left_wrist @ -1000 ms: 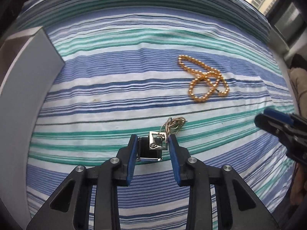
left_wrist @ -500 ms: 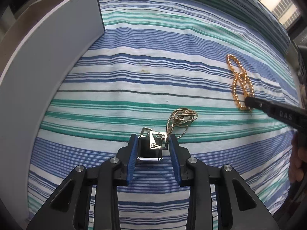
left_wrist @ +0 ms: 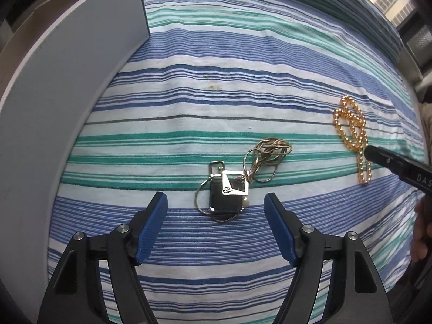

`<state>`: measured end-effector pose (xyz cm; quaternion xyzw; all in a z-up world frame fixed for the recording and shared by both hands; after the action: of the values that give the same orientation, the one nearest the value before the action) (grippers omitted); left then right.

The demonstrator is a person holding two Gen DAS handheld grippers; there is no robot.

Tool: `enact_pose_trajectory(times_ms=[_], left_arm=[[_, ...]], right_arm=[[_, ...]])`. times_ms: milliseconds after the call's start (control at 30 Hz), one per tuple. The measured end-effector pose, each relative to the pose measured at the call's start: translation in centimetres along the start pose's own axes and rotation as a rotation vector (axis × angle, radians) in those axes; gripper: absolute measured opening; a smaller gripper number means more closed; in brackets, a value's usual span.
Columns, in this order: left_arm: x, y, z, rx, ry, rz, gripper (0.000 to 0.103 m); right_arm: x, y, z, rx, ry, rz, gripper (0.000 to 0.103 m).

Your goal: Organize jewelry

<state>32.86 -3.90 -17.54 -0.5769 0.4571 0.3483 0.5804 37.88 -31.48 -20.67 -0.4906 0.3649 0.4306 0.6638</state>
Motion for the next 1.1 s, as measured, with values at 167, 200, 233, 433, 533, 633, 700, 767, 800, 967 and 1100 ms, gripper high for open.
enact_pose_trajectory(times_ms=[167,200,233,433,533,633,700,767,800,967,1100], left_arm=[[1.5,-0.8,-1.3,0.015,-0.047,-0.007,0.057],[1.3,-0.9,-1.4,0.033,-0.062,-0.027,0.042],[1.1,-0.9,-1.6,0.05,-0.057,-0.033,0.03],[-1.7,-0.8,-0.6,-0.019,0.035,-0.029,0.028],[-5.1,-1.3,-0.5,-0.056,0.08,-0.051,0.028],[-9.6,-1.3,0.1,-0.073,0.108,-0.071,0.028],[-12.6,-1.4,0.3,-0.08,0.118,-0.093,0.029],[-15.4,-1.7,1.1,-0.095,0.123,-0.118,0.029],[-16.9,-1.6,1.8,-0.108,0.123,-0.129,0.029],[-21.9,-1.3,6.5,-0.185,0.058,-0.169,0.029],[-23.8,-0.3,12.0,-0.272,-0.029,-0.184,0.029]], right_arm=[[2.3,-1.8,3.1,-0.105,0.067,-0.056,0.059],[2.6,-1.9,3.5,-0.13,0.091,-0.056,0.059],[2.6,-2.0,3.8,-0.145,0.103,-0.065,0.052],[0.7,-2.0,4.6,-0.166,0.08,-0.043,0.008],[-2.3,-1.8,4.4,-0.137,0.029,-0.05,0.008],[-6.1,-1.5,4.3,-0.118,-0.023,-0.056,0.008],[-8.4,-1.3,4.9,-0.122,-0.048,-0.059,0.008],[-10.7,-1.4,5.8,-0.133,-0.069,-0.067,0.008],[-11.6,-1.4,6.4,-0.144,-0.08,-0.07,0.008],[-15.8,-0.4,10.7,-0.215,-0.137,-0.08,0.008],[-17.2,0.0,16.6,-0.26,-0.209,-0.075,0.008]])
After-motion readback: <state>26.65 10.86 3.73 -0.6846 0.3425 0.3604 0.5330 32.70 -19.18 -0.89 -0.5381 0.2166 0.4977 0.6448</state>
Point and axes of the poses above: each gripper's, at about its wrist camera, not at the fingertips, and x roughly the way its jaws point, z to its left, y to its underside, the point moved 4 cm from there along x, roughly the way its jaws point, and after that the axes turned 8 degrees about -z, right-handed, at the moved point
